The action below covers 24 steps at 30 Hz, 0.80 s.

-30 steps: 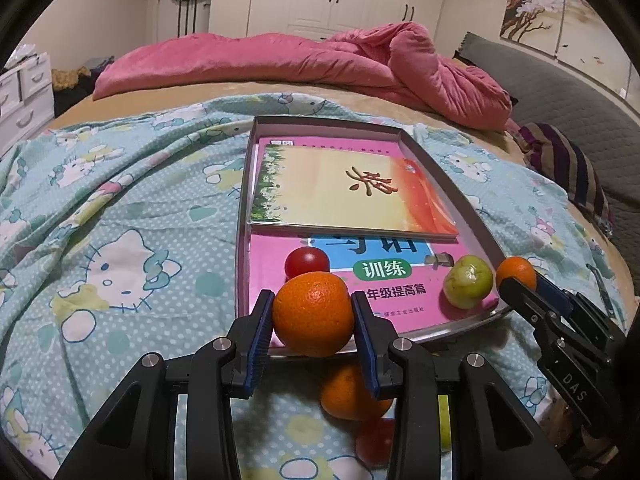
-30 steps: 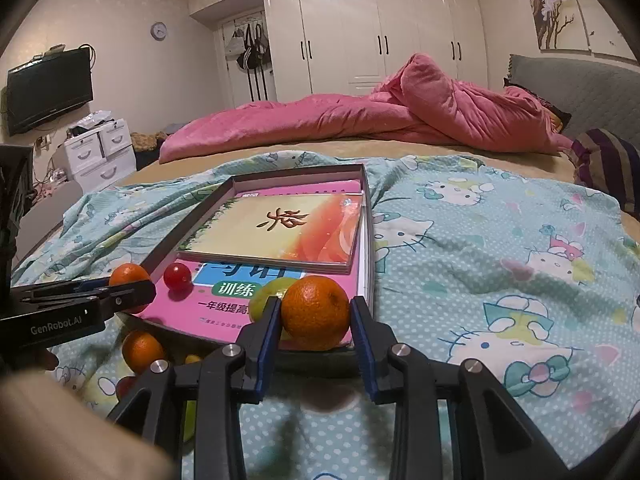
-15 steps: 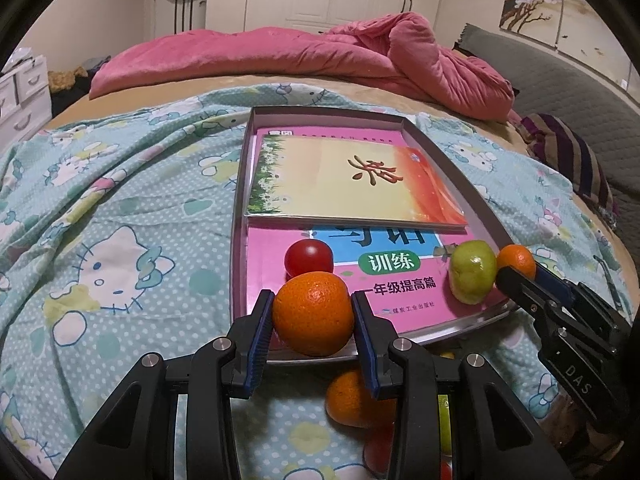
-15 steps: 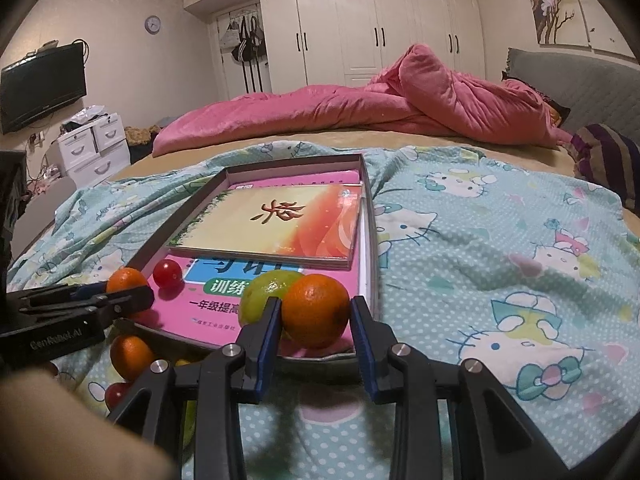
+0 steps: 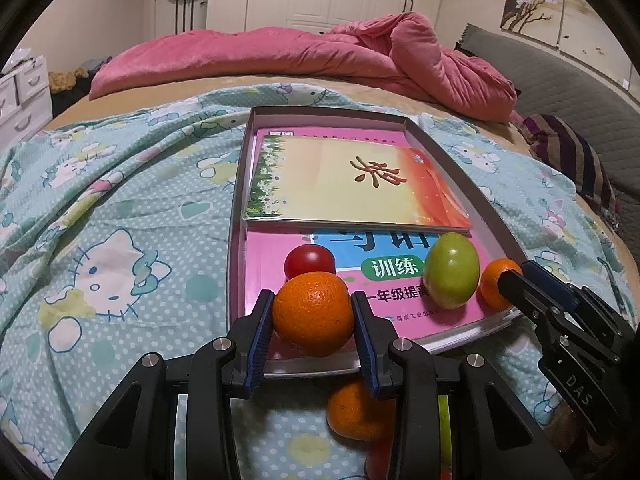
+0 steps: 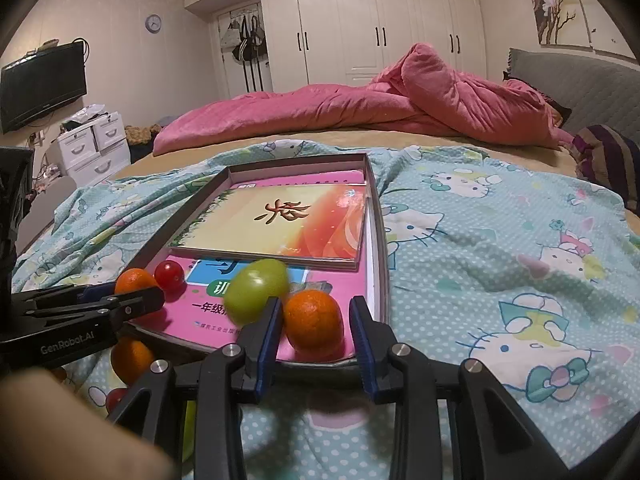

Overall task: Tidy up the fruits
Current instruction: 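Carry the orange and tangerine into the tray with both tools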

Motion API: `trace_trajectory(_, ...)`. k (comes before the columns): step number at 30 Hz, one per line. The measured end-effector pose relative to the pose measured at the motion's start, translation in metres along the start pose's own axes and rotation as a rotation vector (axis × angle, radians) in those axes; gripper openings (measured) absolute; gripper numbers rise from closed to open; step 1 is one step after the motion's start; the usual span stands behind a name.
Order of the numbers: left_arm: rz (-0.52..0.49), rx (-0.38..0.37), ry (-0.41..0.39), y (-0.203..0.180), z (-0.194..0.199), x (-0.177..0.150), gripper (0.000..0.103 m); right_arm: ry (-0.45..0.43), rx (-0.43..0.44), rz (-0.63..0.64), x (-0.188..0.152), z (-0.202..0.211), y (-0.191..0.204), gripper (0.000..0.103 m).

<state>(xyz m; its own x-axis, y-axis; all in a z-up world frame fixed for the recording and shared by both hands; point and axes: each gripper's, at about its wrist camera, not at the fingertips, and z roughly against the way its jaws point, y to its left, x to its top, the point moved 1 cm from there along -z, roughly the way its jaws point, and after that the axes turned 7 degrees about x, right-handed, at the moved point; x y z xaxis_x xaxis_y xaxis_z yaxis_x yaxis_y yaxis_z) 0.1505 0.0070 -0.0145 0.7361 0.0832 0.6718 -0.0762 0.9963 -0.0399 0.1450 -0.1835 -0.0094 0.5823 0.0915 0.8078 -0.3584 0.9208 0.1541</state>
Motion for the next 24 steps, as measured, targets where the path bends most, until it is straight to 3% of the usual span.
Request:
trace_trajectory(17, -0.006, 0.008, -0.007, -0.0022, -0.0020, 0.0018, 0.039, -0.021, 0.017, -0.003, -0.0022, 0.0046, 0.0006, 0.035)
trace_trajectory(24, 0.003, 0.000, -0.006, -0.0007, -0.0011, 0.0018, 0.039, -0.025, 0.030, 0.006, -0.0026, 0.0057, 0.0032, 0.047)
